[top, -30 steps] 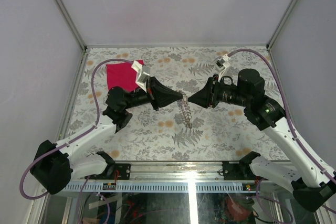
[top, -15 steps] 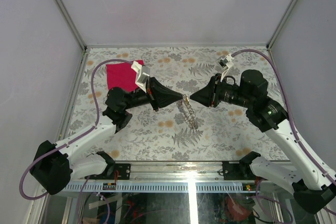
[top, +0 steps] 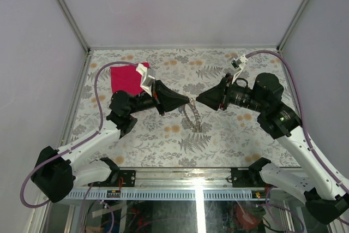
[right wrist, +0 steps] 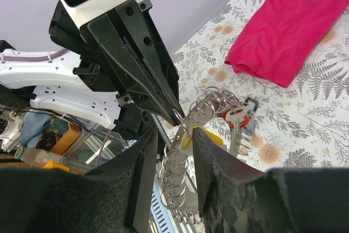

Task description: Put the keys on the keyring

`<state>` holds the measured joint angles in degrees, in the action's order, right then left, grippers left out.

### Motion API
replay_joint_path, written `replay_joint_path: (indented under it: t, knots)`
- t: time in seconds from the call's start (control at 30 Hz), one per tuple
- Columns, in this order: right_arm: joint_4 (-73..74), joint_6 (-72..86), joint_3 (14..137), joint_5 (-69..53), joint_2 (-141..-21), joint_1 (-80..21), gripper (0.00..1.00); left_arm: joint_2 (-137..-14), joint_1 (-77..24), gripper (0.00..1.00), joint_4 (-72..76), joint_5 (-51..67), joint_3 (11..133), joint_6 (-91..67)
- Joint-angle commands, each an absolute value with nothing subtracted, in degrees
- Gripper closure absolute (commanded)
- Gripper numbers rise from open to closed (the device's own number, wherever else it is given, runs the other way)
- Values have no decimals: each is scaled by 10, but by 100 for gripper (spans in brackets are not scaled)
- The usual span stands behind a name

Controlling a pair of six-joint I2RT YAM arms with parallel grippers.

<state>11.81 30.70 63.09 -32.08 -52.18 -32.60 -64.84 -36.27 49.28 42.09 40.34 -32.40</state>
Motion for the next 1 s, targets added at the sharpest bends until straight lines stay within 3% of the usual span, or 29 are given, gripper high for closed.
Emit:
replay_joint_path:
  t: [0.0, 0.5, 0.67, 0.97]
  knots:
    - [70, 318, 630, -342, -530, -323, 62, -633, -362, 100, 538, 418, 406, -324]
    - [57, 331, 616, -367, -550, -323, 64, -633, -362, 100, 535, 419, 408, -322]
    - [55, 334, 615, -372, -553, -323, 73, -633, -362, 100, 534, 419, 409, -322]
    - [76, 324, 628, -356, -544, -323, 100, -633, -362, 100, 531, 418, 410, -319]
